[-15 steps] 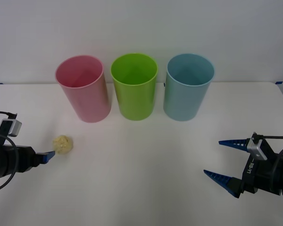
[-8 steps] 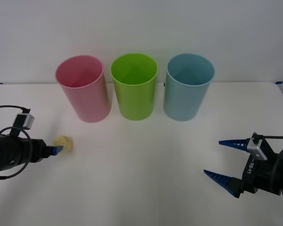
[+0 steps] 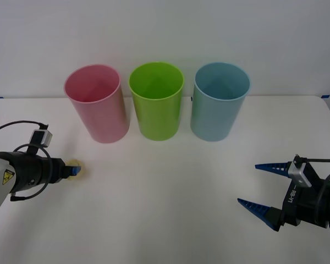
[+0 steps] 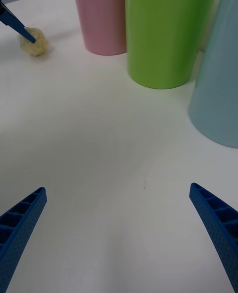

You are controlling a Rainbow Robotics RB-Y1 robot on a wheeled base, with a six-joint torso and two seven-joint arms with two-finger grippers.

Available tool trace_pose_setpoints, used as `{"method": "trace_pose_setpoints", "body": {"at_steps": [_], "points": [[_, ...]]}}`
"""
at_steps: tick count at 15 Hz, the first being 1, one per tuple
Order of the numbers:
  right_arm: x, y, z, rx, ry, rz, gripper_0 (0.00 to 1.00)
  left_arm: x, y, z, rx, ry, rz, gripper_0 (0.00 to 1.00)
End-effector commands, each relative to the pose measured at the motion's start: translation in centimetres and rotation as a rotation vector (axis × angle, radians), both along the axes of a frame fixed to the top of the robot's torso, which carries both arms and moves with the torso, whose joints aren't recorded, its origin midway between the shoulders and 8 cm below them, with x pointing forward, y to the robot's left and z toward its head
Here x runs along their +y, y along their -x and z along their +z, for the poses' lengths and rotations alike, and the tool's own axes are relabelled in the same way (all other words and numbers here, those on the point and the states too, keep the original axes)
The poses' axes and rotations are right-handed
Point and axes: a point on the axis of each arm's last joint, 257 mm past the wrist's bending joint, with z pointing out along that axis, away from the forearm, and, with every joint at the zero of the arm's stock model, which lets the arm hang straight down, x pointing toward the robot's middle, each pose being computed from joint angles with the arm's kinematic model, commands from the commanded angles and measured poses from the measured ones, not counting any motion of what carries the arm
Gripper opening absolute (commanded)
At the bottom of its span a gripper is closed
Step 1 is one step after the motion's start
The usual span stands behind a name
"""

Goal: Put cans in the blue bin and PET bottles in the pink bin and trash in the green bin.

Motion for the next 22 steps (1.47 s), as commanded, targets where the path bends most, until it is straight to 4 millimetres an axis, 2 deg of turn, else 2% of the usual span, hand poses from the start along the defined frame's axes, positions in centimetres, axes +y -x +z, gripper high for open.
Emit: {"method": "trace_pose_setpoints", "body": {"at_steps": [1,6,12,19,20,21,22], "points": [[0.0,0.0,0.0,0.0,0.0,0.0,1.0,-0.1,0.2,-0.6,0.011,-0.009,-0.005,1.0],[0.0,0.0,0.0,0.0,0.0,0.0,1.0,-0.7,-0.3,-1.5,0.023,0.01,0.01,0.98],[0.0,0.0,0.0,0.0,0.0,0.0,1.0,-1.1,-1.3,-2.5,0.036,-0.002,0.012,0.9],[0.0,0.0,0.0,0.0,0.0,0.0,1.0,-1.3,-1.8,-3.3,0.041,-0.016,0.003,0.89],[0.0,0.0,0.0,0.0,0.0,0.0,1.0,-1.3,-1.8,-3.3,0.042,-0.017,0.001,0.72],[0.0,0.0,0.0,0.0,0.0,0.0,1.0,-1.6,-1.7,-3.5,0.046,-0.017,-0.003,0.31],[0.0,0.0,0.0,0.0,0.0,0.0,1.0,-1.4,-1.8,-3.4,0.044,-0.021,-0.003,0.12]]}}
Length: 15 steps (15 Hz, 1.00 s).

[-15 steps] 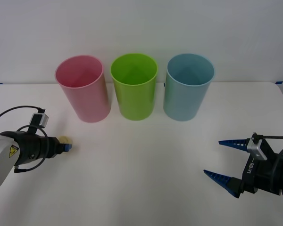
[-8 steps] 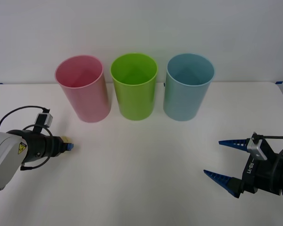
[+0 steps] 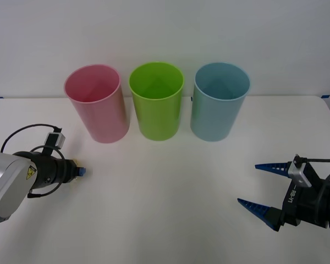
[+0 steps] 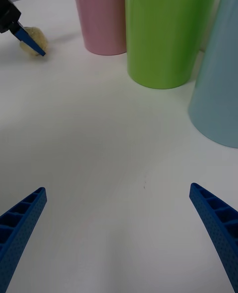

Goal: Put cans in the blue bin and PET bottles in the pink bin and trash in the green bin.

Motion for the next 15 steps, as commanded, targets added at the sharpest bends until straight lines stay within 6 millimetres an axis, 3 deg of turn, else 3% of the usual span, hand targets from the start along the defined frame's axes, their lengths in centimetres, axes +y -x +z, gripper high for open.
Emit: {"method": "trace_pose_setpoints", "body": {"at_steps": [1,10,15], "points": [[0.0,0.0,0.0,0.0,0.0,0.0,1.0,0.0,0.0,0.0,0.0,-0.003,-0.001,0.07],[0.0,0.0,0.0,0.0,0.0,0.0,1.0,-0.3,-0.1,0.2,-0.02,-0.019,-0.05,0.01],[0.0,0.0,0.0,0.0,0.0,0.0,1.0,-0.1,1.7,1.6,-0.09,-0.027,-0.213,0.0]]}}
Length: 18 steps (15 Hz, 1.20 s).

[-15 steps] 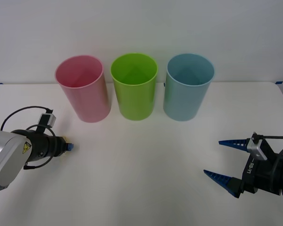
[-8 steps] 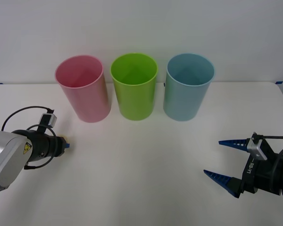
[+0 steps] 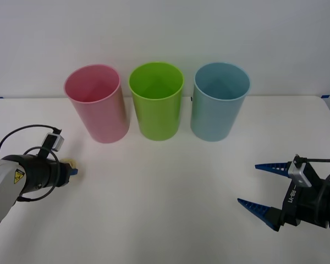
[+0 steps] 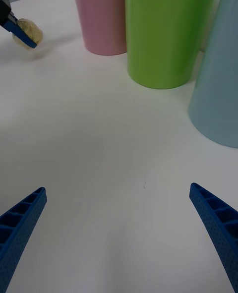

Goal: Put cans in the blue bin and PET bottles in the pink bin and trash in the green bin.

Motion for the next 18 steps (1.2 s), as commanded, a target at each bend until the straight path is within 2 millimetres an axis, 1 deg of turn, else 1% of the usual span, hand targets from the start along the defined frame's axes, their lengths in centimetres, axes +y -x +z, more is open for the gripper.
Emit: {"method": "trace_pose_setpoints", "body": {"at_steps": [1,3,4,7,9,11,14,16,17,18], "points": [[0.0,0.0,0.0,0.0,0.0,0.0,1.0,-0.4,1.2,0.4,-0.048,0.016,-0.093,0.01],[0.0,0.0,0.0,0.0,0.0,0.0,1.0,-1.7,2.7,0.8,-0.086,0.089,-0.165,0.01],[0.0,0.0,0.0,0.0,0.0,0.0,1.0,-2.5,3.4,1.4,-0.112,0.12,-0.203,0.0],[0.0,0.0,0.0,0.0,0.0,0.0,1.0,-4.3,5.3,3.9,-0.193,0.175,-0.303,0.0],[0.0,0.0,0.0,0.0,0.0,0.0,1.0,-5.7,6.6,4.6,-0.231,0.223,-0.369,0.0],[0.0,0.0,0.0,0.0,0.0,0.0,1.0,-6.8,6.9,6.2,-0.287,0.268,-0.418,0.0],[0.0,0.0,0.0,0.0,0.0,0.0,1.0,-9.2,6.4,10.4,-0.406,0.361,-0.496,0.0],[0.0,0.0,0.0,0.0,0.0,0.0,1.0,-10.5,5.8,13.0,-0.487,0.402,-0.531,0.0],[0.0,0.0,0.0,0.0,0.0,0.0,1.0,-11.1,5.6,13.9,-0.509,0.423,-0.543,0.0],[0.0,0.0,0.0,0.0,0.0,0.0,1.0,-11.7,5.2,15.5,-0.552,0.454,-0.551,0.01]]}}
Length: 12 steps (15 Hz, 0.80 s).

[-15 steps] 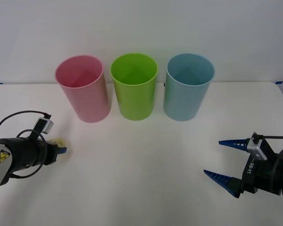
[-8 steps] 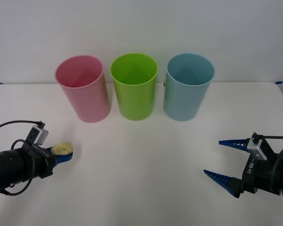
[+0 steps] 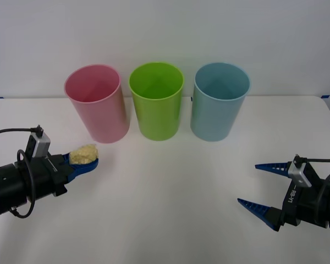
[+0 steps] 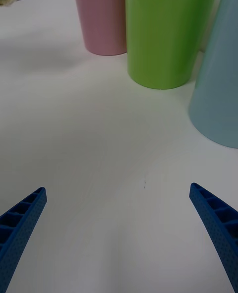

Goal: Put cans in the blue bin and PET bottles in the pink bin and trash in the green bin.

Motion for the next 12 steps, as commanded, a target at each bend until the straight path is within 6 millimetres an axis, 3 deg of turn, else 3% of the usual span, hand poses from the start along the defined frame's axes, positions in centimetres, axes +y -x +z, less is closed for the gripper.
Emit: {"method": "trace_pose_setpoints", "body": {"at_steps": [1,4,10,12], "points": [[0.0,0.0,0.0,0.0,0.0,0.0,1.0,-1.8,-0.9,3.5,-0.069,0.087,-0.031,0.0],[0.0,0.0,0.0,0.0,0.0,0.0,1.0,-3.4,-2.1,6.6,-0.106,0.167,-0.032,0.0],[0.0,0.0,0.0,0.0,0.0,0.0,1.0,-4.6,-4.1,15.2,-0.242,0.237,0.028,0.0],[0.0,0.0,0.0,0.0,0.0,0.0,1.0,-5.5,-5.5,16.7,-0.274,0.236,0.049,0.0]]}}
